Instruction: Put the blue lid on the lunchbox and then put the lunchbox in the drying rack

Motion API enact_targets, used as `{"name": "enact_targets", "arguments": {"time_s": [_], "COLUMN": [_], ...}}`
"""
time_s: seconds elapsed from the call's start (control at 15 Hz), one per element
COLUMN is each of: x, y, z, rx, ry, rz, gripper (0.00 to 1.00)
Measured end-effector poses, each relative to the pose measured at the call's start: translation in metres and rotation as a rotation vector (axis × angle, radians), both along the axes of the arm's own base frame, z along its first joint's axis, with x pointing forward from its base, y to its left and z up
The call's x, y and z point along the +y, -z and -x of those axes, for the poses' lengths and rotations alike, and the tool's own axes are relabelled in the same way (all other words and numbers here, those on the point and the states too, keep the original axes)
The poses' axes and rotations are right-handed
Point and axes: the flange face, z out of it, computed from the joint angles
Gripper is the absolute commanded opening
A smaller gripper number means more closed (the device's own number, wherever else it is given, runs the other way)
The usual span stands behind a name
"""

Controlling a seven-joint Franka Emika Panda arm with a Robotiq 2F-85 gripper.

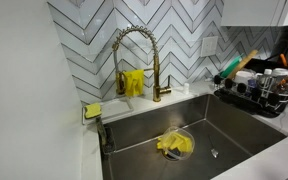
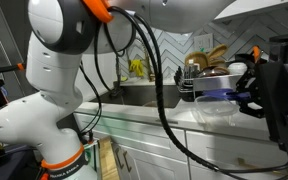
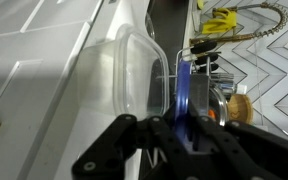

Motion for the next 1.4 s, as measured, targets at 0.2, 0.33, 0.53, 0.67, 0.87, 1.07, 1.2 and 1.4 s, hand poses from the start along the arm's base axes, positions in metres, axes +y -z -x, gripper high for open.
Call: {"name": "enact_targets", "arguments": {"time_s": [0.2,0.33,0.53,0.67,0.87,1.07,1.2,1.4], "x": [0.006,0.004,0.002,0.003,0.009,0.015,0.018,0.021], "y": [0.004,0.003,0.001,0.001,0.008,0.016,0.022,0.027], "z": [0.013,0.023,0.037,0.044,0.046,0.044,0.043,0.042], "rx": [0.023,0.038,0.055,0.062,0.054,0.039,0.03,0.026], "ry": [0.023,0.037,0.057,0.063,0.061,0.065,0.069,0.074], "rz": [-0.014,-0.016,-0.018,-0.022,-0.028,-0.021,-0.022,-0.019], "gripper": [0.02,0.02,0.02,0.02,0.02,0.02,0.02,0.24]}}
